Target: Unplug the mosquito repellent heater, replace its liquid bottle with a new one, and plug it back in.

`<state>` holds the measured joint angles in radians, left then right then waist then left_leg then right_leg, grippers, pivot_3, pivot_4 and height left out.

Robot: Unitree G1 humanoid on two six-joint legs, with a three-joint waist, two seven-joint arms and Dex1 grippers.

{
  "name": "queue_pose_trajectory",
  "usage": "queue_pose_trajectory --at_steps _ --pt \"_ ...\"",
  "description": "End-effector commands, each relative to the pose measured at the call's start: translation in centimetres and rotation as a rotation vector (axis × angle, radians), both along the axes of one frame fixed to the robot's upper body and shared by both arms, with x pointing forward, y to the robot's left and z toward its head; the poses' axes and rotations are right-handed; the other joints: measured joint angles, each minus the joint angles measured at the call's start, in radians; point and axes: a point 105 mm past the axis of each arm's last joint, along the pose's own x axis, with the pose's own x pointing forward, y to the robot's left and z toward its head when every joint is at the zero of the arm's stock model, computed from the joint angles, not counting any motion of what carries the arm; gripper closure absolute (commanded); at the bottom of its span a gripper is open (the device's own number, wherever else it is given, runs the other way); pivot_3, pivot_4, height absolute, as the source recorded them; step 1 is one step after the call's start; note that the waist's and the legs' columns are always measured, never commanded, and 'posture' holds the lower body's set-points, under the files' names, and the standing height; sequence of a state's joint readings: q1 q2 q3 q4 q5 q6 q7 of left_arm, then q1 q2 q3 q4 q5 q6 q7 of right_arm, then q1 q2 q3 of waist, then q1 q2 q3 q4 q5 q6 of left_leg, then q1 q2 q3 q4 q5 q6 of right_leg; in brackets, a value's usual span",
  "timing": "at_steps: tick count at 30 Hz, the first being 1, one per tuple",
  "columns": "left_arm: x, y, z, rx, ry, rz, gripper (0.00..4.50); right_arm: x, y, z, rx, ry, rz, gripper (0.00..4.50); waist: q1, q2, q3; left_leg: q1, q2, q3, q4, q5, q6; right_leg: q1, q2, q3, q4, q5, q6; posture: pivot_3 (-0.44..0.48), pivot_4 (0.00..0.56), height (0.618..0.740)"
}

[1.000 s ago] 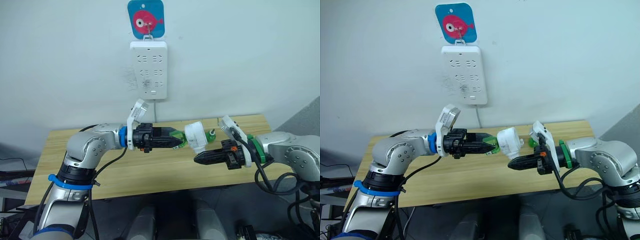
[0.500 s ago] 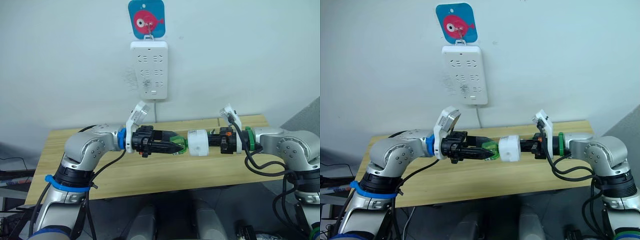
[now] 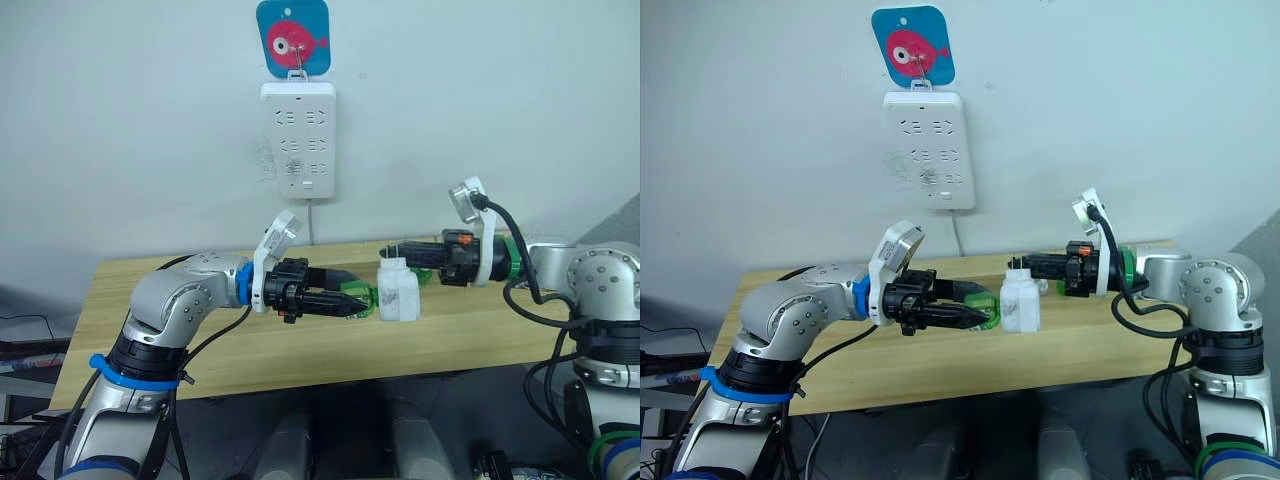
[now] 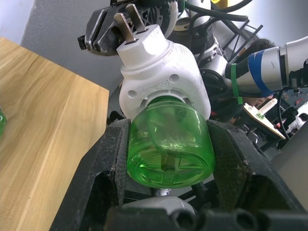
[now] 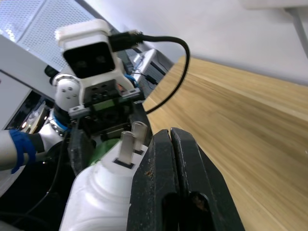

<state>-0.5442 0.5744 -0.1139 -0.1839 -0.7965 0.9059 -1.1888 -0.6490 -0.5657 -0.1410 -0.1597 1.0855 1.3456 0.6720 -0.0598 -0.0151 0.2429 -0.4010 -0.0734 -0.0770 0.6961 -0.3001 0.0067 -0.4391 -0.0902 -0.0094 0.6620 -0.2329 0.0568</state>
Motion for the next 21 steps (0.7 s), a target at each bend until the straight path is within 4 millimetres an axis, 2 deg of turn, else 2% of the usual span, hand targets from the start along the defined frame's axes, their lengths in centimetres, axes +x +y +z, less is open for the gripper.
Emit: queue_pose_trajectory --at_steps 1,8,10,14,18,21 --pt "-0.2 0.0 0.6 -0.013 -0.036 -0.008 2.31 0.5 -0.3 1.5 0.058 -0.024 -0.033 4.46 0.000 0.000 0.000 0.000 0.000 0.000 0.000 0.000 0.000 0.000 0.000 0.000 0.000 0.000 0.000 -0.175 0.236 0.740" --pt "-0.3 0.1 0.6 -0.015 -0.032 -0.003 2.31 4.5 -2.2 2.4 0.107 -0.017 -0.275 4.46 -0.002 0.000 0.000 0.000 0.000 0.000 0.000 0.000 0.000 0.000 0.000 0.000 0.001 0.000 0.000 -0.170 0.244 0.740" --pt "-0.2 0.2 0.6 -0.016 -0.033 0.002 2.31 4.8 -2.7 2.2 0.074 -0.029 -0.303 4.46 -0.001 0.000 0.000 0.000 0.000 0.000 0.000 0.000 0.000 0.000 0.000 0.000 0.001 0.000 0.000 -0.165 0.246 0.740" --pt "0.1 0.5 0.7 -0.018 -0.038 0.020 2.31 1.6 -3.4 2.0 0.030 0.020 -0.140 4.46 0.001 0.000 0.000 -0.001 0.000 0.000 -0.001 0.000 0.000 0.000 0.000 0.000 0.000 0.000 0.000 -0.164 0.249 0.740" --pt "0.1 0.6 0.9 -0.020 -0.040 0.022 2.31 -1.2 -3.8 0.5 -0.061 0.068 -0.025 4.46 0.000 0.000 0.000 -0.001 0.000 0.000 -0.001 -0.001 0.001 0.000 0.000 0.000 0.000 0.000 0.000 -0.164 0.250 0.740" --pt "0.3 0.7 1.2 -0.027 -0.039 0.027 2.31 -3.5 -3.5 0.1 -0.048 0.136 0.099 4.46 -0.002 0.000 0.000 0.000 0.000 0.000 -0.001 -0.002 0.004 0.000 0.000 -0.001 0.000 0.000 0.000 -0.167 0.252 0.740"
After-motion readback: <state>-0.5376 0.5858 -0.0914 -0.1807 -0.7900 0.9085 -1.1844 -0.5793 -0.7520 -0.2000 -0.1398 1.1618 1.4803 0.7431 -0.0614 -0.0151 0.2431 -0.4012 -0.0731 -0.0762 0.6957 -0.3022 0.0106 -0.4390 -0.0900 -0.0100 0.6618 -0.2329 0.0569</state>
